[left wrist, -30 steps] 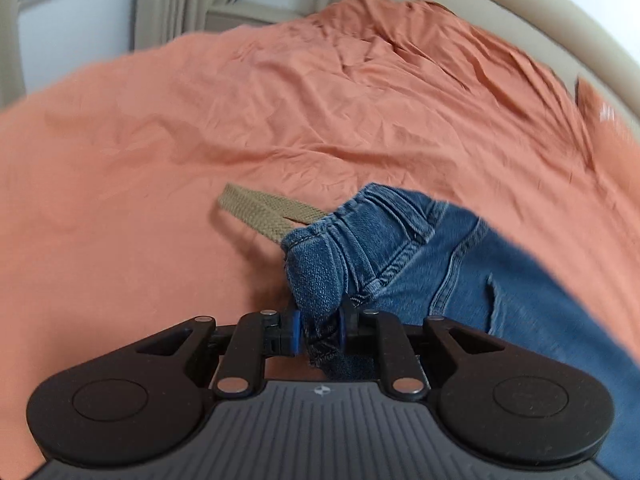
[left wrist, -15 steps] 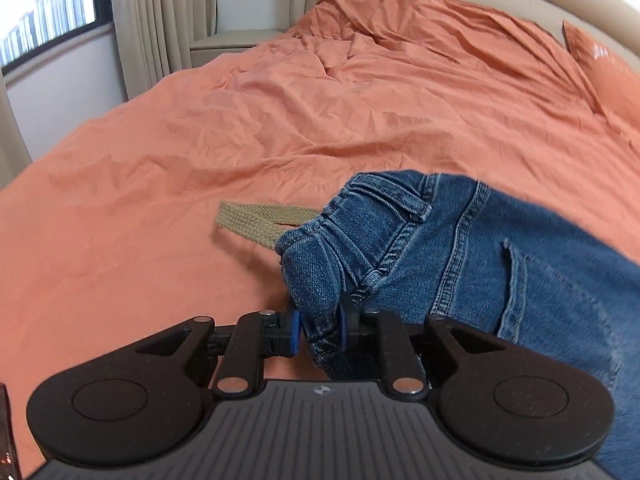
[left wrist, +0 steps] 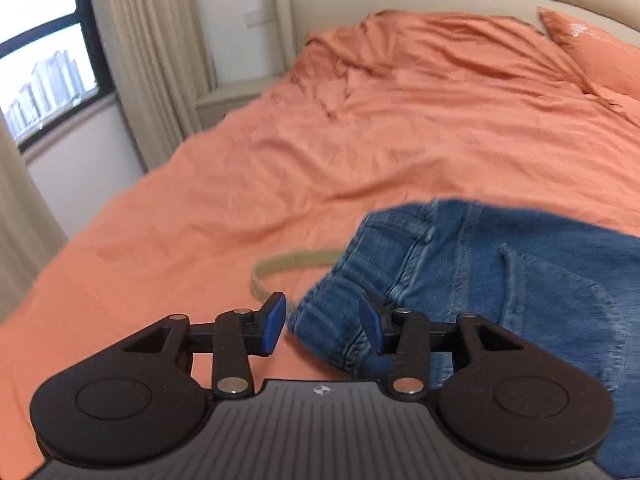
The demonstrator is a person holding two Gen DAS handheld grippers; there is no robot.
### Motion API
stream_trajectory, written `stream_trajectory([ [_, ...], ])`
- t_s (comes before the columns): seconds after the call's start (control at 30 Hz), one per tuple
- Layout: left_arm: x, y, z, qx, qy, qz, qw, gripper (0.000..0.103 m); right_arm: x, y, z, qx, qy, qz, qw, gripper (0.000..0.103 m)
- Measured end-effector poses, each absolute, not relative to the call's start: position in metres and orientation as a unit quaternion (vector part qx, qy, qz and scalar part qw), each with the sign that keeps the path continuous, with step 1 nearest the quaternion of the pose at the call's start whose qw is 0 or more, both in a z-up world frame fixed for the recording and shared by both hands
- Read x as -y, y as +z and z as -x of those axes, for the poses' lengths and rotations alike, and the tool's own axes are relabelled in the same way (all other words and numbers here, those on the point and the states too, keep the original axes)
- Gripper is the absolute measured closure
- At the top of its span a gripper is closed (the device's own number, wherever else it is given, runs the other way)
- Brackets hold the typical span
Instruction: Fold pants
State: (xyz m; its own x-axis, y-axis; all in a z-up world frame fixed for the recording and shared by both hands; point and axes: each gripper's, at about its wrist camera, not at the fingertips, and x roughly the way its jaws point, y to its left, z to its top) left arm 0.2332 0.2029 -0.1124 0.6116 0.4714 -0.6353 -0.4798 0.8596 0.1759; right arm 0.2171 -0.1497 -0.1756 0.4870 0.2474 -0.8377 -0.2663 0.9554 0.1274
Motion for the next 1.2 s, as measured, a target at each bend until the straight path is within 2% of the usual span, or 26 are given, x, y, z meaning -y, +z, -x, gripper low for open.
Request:
stream_trajectory([
  [0.13, -0.176, -0.080, -0.232, -0.339, 0.219, -0.026, 0.915, 0.052, 0.210, -0.153, -0.234, -0.493, 0.087, -0.009, 0.866, 0.067],
  [0.37, -0.117, -0.044, -0.249, -0.330, 0.103, -0.014, 0.938, 0.052, 0.308, -0.126, -0.249, -0.493, 0.002, -0.010, 0.870, 0.065],
  [0.47, -0.084, -0.040, -0.262, -0.326, 0.060, -0.017, 0.943, 0.052, 0.349, -0.124, -0.249, -0.495, -0.014, -0.030, 0.868, 0.057],
  [0.7, -0.018, -0.058, -0.294, -0.339, -0.054, 0.004, 0.939, 0.052, 0.438, -0.137, -0.251, -0.484, -0.066, -0.063, 0.870, 0.057],
  [0.87, 0.014, -0.090, -0.318, -0.370, -0.087, 0.013, 0.925, 0.056, 0.500, -0.152, -0.249, -0.455, -0.087, -0.159, 0.871, 0.062],
  [1.2, 0.064, -0.141, -0.362, -0.424, -0.085, -0.007, 0.902, 0.060, 0.631, -0.195, -0.270, -0.379, -0.138, -0.362, 0.840, 0.062],
])
